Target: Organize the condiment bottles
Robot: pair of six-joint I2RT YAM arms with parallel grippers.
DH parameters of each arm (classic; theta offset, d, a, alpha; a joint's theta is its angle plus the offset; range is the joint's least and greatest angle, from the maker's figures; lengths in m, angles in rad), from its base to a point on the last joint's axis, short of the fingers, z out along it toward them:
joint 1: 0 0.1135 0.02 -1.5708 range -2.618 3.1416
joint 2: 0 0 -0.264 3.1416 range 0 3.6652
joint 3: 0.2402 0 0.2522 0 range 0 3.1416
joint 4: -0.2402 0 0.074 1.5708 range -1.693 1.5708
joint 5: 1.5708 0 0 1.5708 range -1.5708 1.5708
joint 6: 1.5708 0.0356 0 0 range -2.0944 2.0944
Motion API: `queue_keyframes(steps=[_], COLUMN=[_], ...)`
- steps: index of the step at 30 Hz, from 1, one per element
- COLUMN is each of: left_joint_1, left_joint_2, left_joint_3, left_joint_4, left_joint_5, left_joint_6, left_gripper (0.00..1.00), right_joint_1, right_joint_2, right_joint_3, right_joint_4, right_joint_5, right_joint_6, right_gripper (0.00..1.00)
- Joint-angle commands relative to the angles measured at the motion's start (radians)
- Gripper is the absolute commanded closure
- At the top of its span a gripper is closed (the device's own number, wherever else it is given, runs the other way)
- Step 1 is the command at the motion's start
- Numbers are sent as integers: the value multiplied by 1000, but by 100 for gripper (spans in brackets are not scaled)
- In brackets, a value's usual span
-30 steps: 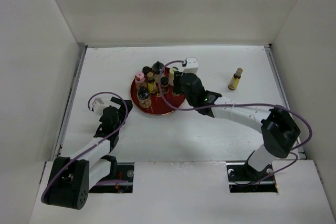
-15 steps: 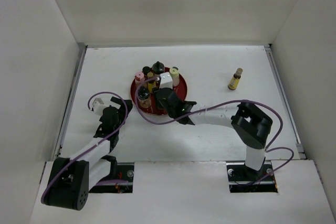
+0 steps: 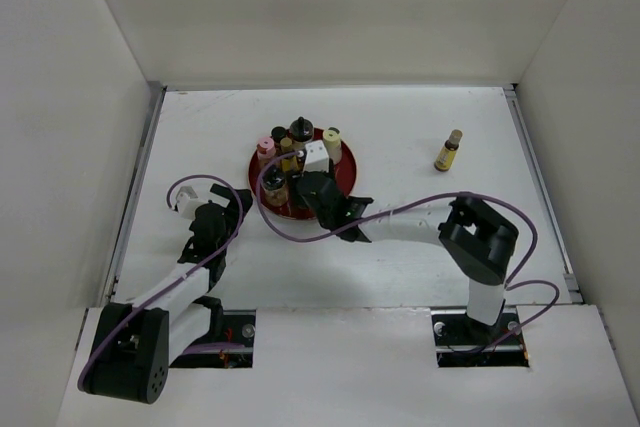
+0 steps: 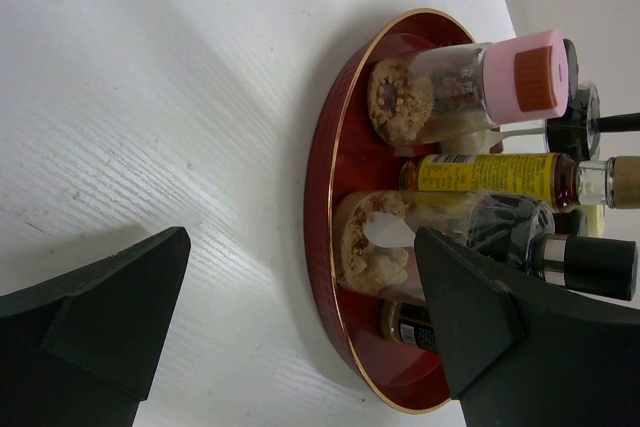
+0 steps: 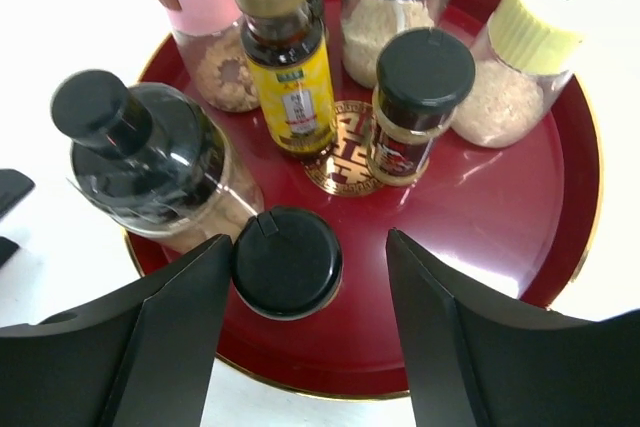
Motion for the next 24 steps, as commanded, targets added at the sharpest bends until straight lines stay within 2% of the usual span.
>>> queue_keyframes(steps=[1, 6, 8, 10, 12, 14, 16, 17, 19, 22, 24], left_joint_1=[8, 8, 8, 8, 7, 8, 7, 4, 1, -1, 1], left_joint_2=[-19, -31, -23, -26, -28, -17, -11, -14, -17, -5, -17], left_joint_3=[21, 16, 19, 21, 21, 21, 24, 24, 24, 25, 24], left_joint_4=[43, 42, 42, 42, 42, 42, 42, 42, 42, 42, 42], left_joint_5=[1, -14, -5, -2, -9, -8, -2, -5, -17, -22, -20], left_joint_6=[9, 10, 7, 7, 10, 9, 7, 9, 10, 10, 12], left_gripper=[0, 0, 0, 0, 0, 0, 0, 0, 0, 0, 0], right_joint_1=[6, -2, -55, -143, -248, -354, -483, -544, -649, -730, -755], right_joint_2=[-66, -242, -340, -434, -525, -593, -636, -641, -615, -536, -482], right_joint_3=[-16, -85, -138, -198, -256, -295, -312, -313, -289, -226, -189], right_joint_4=[51, 53, 57, 50, 27, -7, -55, -72, -110, -161, -176], right_joint_5=[20, 19, 14, 5, 4, 7, 8, 10, -3, -21, -38], right_joint_6=[16, 6, 2, 11, 25, 46, 55, 55, 45, 22, 8], right_gripper=[30, 31, 42, 59, 72, 74, 71, 66, 49, 28, 24])
